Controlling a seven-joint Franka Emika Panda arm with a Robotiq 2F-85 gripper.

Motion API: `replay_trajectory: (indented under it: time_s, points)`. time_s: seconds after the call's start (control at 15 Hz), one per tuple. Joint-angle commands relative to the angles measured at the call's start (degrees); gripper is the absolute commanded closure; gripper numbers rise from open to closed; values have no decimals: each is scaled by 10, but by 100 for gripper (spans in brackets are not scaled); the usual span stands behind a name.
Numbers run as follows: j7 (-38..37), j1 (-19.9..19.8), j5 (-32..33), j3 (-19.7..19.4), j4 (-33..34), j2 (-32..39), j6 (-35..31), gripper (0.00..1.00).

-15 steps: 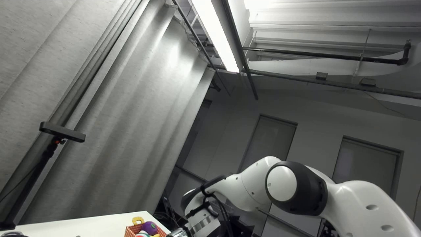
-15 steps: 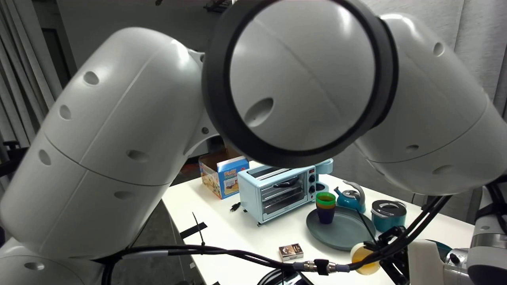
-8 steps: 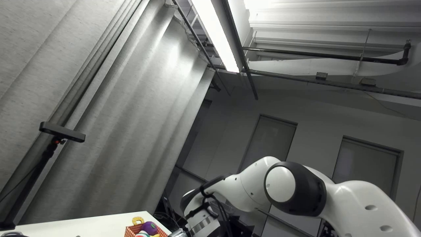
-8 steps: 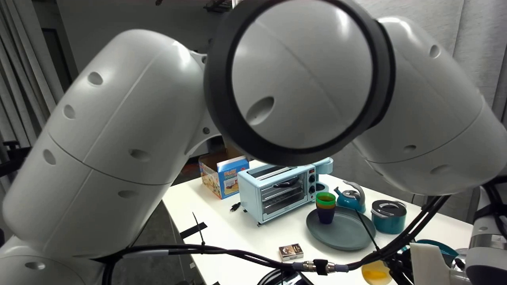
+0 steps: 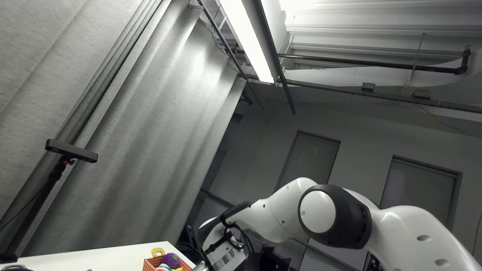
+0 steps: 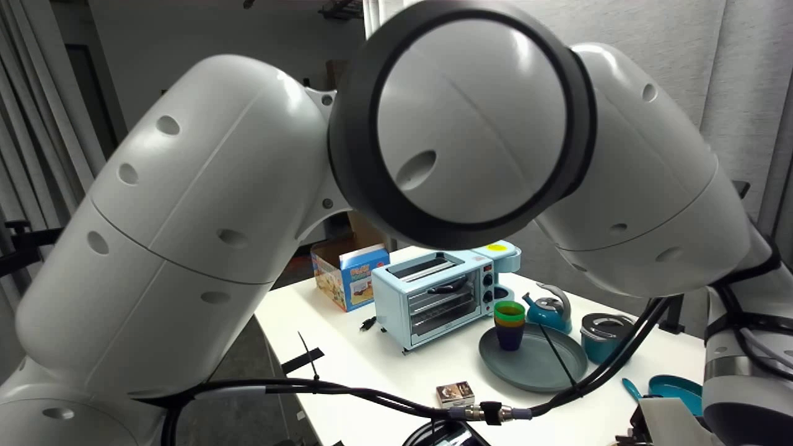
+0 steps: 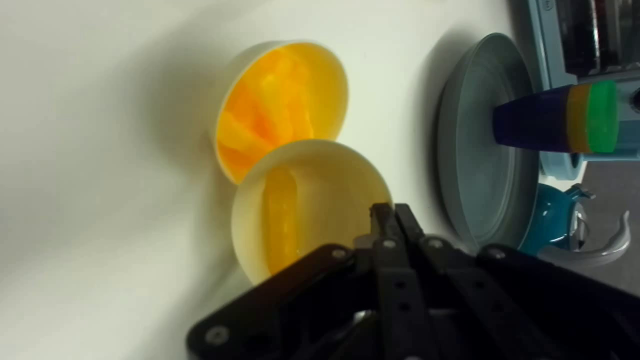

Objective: Pour the content from the cup

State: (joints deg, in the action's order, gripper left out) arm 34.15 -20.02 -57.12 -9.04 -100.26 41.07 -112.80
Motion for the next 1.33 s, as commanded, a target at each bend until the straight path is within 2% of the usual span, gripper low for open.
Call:
replay_trajectory:
  time_s: [0.0,0.2,0.67,1.0,1.27]
  points:
    - [-35,28,53,-6,-44,-71,-38,99]
    - [-56,49,92,1,-70,-123,-59,99]
    - [-128,90,206,20,-87,-216,-67,99]
    - [-173,143,350,50,-102,-234,-126,99]
    - [-249,199,493,70,-100,-217,-167,99]
